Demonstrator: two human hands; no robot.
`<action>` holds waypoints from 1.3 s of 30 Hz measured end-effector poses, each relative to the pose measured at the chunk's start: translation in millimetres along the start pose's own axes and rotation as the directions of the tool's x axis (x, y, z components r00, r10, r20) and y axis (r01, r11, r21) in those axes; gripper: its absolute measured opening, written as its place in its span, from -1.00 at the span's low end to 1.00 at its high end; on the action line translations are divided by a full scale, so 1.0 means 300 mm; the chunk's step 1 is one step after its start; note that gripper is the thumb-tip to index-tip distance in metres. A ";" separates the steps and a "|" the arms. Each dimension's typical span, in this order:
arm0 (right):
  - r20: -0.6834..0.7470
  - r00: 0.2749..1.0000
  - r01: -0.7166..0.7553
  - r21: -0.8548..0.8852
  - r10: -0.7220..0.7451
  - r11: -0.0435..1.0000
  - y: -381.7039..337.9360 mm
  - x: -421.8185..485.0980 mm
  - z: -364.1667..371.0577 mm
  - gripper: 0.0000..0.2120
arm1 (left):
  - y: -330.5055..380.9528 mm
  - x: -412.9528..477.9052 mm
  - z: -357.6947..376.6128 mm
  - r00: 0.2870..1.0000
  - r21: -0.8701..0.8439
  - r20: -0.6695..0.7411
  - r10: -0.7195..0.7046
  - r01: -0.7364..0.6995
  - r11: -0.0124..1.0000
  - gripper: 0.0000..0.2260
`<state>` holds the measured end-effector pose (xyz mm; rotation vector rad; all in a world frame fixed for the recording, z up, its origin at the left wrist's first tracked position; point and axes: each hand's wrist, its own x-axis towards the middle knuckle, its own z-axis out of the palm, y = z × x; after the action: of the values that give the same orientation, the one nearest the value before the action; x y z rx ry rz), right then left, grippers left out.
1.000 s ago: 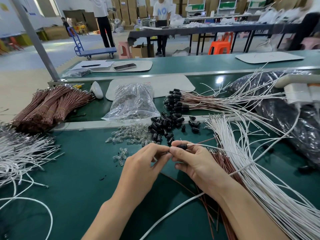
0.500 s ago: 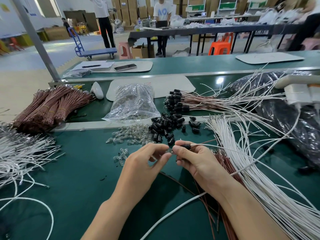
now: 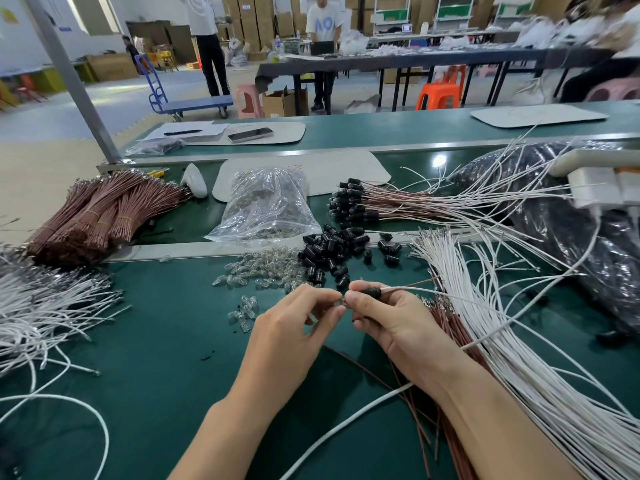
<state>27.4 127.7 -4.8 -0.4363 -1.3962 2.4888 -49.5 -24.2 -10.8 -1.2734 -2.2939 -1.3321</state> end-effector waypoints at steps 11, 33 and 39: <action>0.010 1.000 -0.013 0.052 0.012 0.999 -0.018 -0.012 0.010 -0.60 | -0.011 0.004 0.007 0.993 0.008 -0.119 -0.021 0.022 1.000 -0.89; 0.011 1.000 0.013 -0.070 -0.012 0.997 -0.005 -0.023 0.035 -0.69 | 0.009 0.001 0.020 0.993 -0.214 -0.055 -0.100 0.086 0.973 -0.88; 0.034 0.999 -0.014 -0.100 0.017 0.995 -0.008 -0.023 0.030 -0.69 | 0.002 0.007 0.019 0.983 -0.312 0.018 -0.182 0.178 0.933 -0.89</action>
<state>30.4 119.2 2.6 -0.4266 -1.5412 2.4580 -49.0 -18.4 -12.7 -1.1531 -2.3047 -1.8221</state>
